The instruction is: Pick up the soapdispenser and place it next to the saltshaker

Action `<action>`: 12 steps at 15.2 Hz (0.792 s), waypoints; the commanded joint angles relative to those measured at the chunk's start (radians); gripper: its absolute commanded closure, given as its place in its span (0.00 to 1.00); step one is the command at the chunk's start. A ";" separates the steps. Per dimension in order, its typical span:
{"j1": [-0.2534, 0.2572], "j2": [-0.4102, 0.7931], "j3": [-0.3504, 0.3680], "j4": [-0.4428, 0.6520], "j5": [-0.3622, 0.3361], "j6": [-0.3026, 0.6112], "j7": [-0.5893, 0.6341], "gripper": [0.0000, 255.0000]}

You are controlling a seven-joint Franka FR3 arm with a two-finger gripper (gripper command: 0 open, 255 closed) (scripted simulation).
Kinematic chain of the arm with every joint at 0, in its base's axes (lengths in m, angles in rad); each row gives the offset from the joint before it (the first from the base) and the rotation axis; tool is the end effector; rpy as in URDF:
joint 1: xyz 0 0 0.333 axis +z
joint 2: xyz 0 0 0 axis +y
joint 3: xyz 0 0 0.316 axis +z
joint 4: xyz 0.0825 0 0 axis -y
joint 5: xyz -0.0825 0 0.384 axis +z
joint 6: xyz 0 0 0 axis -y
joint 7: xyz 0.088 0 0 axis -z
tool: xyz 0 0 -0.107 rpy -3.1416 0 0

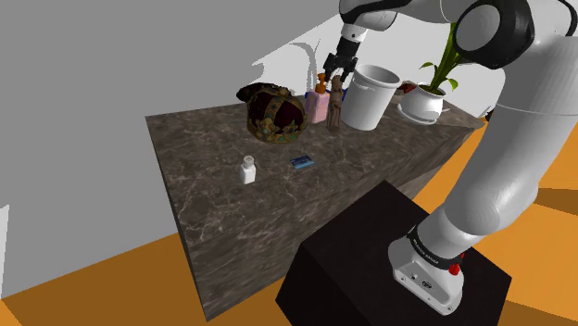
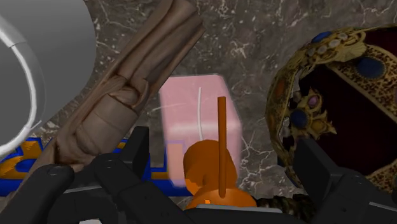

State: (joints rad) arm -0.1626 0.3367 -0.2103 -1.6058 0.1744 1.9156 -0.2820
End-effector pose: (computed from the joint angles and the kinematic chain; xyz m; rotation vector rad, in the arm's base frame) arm 0.6194 -0.2133 0.4365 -3.0387 0.2141 -0.0198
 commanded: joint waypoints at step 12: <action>0.003 0.015 0.004 -0.040 0.006 0.056 -0.004 1.00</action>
State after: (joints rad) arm -0.1598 0.3521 -0.2068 -1.6460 0.1805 1.9714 -0.2865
